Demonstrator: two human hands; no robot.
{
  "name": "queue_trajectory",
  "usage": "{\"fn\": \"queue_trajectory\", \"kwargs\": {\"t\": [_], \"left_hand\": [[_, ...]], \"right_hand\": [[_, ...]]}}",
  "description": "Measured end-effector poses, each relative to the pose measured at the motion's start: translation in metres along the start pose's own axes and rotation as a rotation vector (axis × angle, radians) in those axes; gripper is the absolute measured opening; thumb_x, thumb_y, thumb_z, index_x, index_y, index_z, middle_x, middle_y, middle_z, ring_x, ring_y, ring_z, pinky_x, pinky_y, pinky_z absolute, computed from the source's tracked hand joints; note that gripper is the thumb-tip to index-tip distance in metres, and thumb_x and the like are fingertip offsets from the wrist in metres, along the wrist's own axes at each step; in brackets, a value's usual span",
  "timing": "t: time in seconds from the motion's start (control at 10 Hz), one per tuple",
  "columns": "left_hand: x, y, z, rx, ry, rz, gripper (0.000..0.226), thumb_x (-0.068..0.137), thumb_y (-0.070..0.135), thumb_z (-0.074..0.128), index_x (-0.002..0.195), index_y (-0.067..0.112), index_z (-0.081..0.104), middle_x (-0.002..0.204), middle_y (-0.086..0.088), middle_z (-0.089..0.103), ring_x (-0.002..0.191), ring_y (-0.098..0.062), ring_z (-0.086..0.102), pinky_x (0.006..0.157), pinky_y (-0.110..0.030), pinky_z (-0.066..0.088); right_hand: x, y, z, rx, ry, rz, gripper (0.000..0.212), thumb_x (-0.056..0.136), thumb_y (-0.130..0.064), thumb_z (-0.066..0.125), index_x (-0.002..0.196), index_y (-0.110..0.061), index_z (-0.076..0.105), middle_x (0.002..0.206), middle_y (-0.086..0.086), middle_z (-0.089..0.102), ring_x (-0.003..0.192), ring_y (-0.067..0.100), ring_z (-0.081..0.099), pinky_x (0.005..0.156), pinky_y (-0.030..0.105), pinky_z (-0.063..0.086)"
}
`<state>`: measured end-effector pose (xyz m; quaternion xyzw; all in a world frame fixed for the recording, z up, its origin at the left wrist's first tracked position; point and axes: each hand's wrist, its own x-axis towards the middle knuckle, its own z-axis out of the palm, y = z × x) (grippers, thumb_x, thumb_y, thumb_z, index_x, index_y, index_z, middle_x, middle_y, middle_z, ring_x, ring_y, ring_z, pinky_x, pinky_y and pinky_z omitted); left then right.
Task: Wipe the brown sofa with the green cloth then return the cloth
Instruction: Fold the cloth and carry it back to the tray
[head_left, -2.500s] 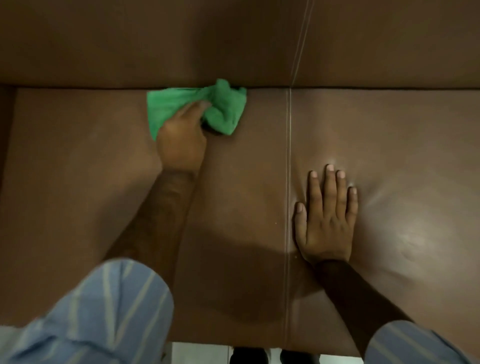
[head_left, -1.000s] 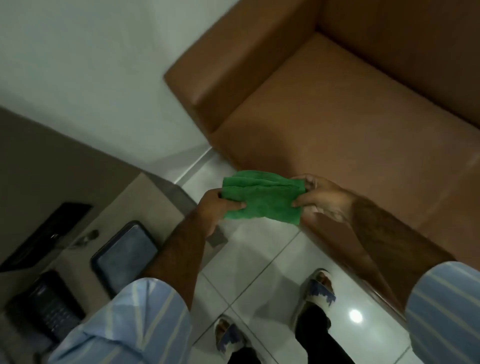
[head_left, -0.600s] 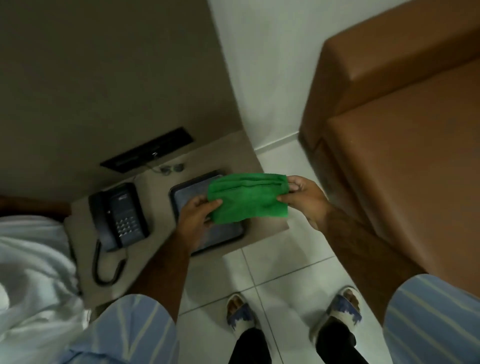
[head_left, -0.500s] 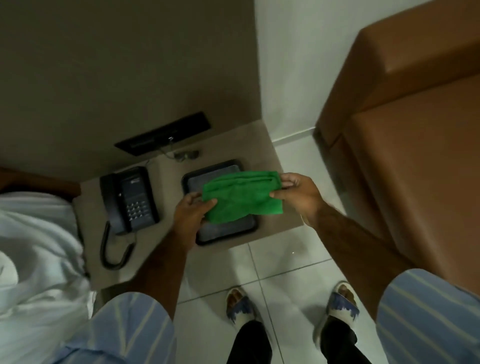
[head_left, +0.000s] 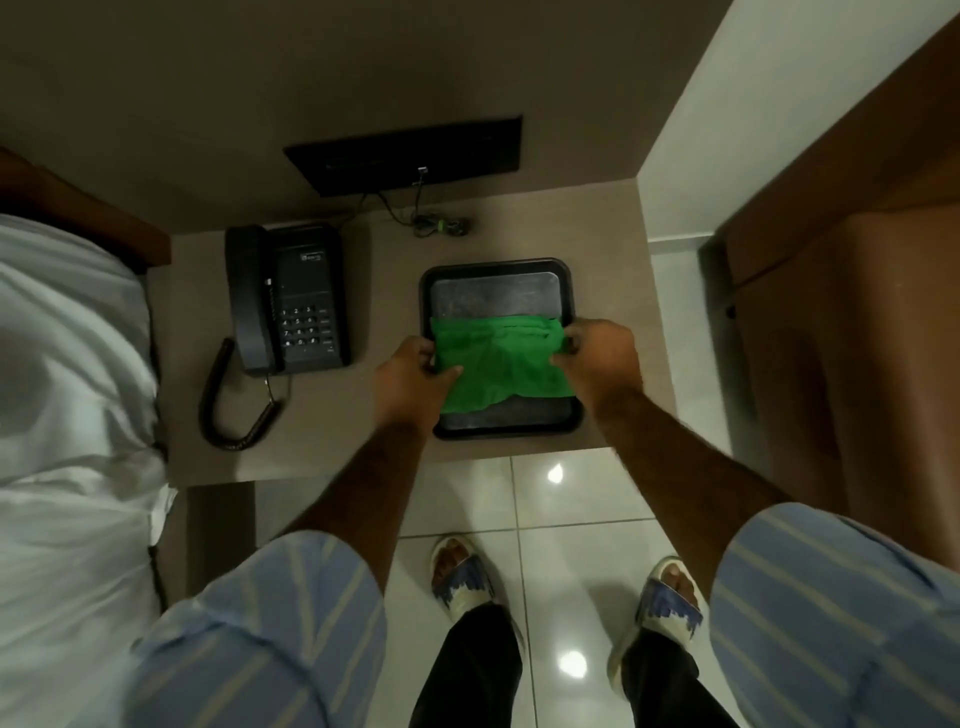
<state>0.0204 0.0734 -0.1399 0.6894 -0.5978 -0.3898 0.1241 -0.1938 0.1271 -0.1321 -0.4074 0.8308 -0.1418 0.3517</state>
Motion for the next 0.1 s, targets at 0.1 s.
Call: {"fn": "queue_trajectory", "kwargs": {"t": [0.1], "left_hand": [[0.0002,0.0128,-0.0052,0.203,0.018,0.117,0.045,0.079,0.021,0.08,0.118,0.009,0.061,0.114,-0.013,0.065,0.097,-0.027,0.063,0.083,-0.033,0.053]], "right_hand": [[-0.008,-0.0132,-0.0121,-0.116,0.072,-0.036,0.042,0.091,-0.027,0.075,0.128,-0.014,0.062,0.121,0.009,0.065,0.107,0.027,0.066,0.083,0.032,0.053]]}}
